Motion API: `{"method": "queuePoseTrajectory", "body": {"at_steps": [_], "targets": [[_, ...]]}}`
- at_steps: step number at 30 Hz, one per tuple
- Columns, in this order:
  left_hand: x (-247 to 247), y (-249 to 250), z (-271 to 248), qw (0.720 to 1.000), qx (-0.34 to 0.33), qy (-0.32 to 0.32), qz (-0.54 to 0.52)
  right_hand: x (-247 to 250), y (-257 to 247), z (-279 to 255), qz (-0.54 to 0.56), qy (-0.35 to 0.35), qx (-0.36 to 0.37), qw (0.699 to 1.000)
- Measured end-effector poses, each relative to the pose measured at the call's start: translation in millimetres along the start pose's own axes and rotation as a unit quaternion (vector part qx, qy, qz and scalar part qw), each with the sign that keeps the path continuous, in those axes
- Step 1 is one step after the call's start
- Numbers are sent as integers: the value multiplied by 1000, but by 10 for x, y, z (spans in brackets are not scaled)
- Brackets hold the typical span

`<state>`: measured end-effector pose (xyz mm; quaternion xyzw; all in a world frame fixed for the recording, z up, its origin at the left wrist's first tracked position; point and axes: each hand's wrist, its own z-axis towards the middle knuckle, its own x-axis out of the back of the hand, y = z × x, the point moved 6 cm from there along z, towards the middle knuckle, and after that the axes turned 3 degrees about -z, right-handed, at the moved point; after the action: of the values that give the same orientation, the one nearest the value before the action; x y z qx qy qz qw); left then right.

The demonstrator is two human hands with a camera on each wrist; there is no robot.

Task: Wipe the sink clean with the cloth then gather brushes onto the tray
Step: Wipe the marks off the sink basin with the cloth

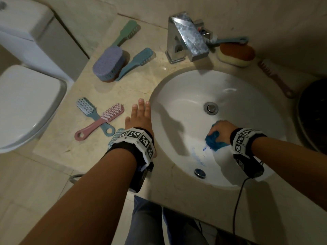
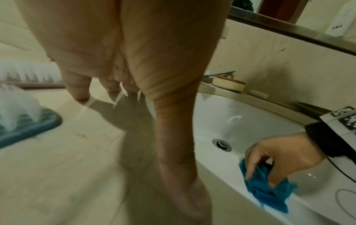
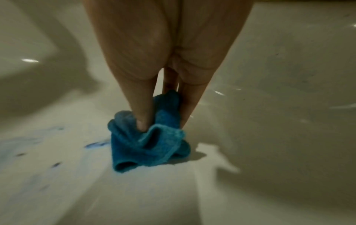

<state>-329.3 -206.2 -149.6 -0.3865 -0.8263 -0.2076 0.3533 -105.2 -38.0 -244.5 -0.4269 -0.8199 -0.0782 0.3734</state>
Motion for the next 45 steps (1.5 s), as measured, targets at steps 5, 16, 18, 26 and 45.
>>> {"method": "queuePoseTrajectory", "body": {"at_steps": [5, 16, 18, 26, 45], "targets": [[18, 11, -14, 1000, -1, 10, -3, -132, -189, -65, -2, -19, 11, 1000], [-38, 108, -254, 999, -13, -35, -19, 501, 145, -199, -37, 64, -48, 996], [-80, 97, -257, 999, -14, -31, -9, 367, 189, -213, -42, 19, -65, 997], [-107, 68, -232, 1000, -26, -14, -8, -31, 20, -146, -43, -87, -37, 995], [-101, 58, -181, 1000, -21, -13, 7, -307, -465, -149, 48, -73, 40, 995]]}}
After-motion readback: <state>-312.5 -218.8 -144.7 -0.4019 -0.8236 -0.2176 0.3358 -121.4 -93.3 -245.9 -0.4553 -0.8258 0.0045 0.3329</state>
